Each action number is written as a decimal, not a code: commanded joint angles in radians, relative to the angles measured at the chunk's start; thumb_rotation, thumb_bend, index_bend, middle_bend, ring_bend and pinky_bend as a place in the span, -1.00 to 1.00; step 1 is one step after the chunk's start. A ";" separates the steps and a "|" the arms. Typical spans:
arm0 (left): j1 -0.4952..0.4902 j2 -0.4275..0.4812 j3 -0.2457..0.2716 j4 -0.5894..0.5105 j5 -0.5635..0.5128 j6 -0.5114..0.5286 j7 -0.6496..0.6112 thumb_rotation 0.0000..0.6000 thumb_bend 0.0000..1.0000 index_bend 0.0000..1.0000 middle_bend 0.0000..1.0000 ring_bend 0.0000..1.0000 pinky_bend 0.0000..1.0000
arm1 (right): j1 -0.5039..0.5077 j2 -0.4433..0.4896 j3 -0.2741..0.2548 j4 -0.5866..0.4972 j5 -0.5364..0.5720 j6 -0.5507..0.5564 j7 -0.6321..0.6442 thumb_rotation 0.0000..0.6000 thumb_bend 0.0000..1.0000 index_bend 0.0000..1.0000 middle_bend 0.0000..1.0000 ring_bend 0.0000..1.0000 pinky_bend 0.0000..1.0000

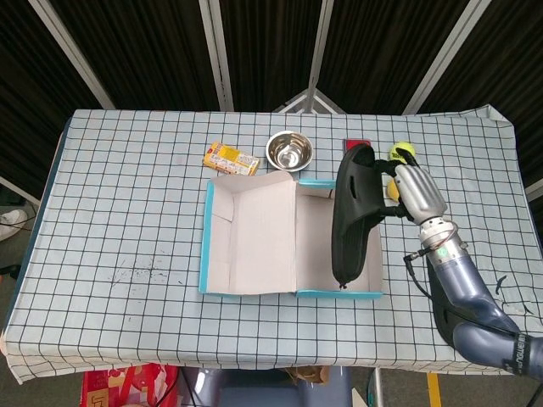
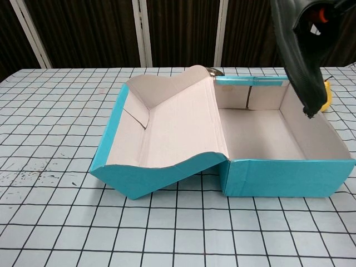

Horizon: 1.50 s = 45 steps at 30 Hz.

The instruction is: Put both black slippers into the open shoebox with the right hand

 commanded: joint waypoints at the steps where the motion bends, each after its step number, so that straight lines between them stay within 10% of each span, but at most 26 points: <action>1: 0.010 -0.003 -0.002 0.006 0.016 0.026 -0.011 1.00 -0.33 -1.00 -1.00 -1.00 -0.86 | -0.007 -0.100 0.020 0.087 -0.064 0.035 0.079 1.00 0.05 0.29 0.27 -0.38 -1.00; 20: -0.005 -0.016 -0.002 -0.009 0.001 0.006 0.068 1.00 -0.33 -1.00 -1.00 -1.00 -0.86 | -0.062 -0.416 -0.065 0.559 -0.431 0.230 0.348 1.00 0.06 0.29 0.27 -0.38 -1.00; 45: -0.016 -0.022 -0.003 -0.001 -0.013 -0.022 0.071 1.00 -0.33 -1.00 -1.00 -1.00 -0.86 | -0.070 -0.543 -0.061 0.631 -0.408 0.196 0.222 1.00 0.06 0.29 0.27 -0.38 -1.00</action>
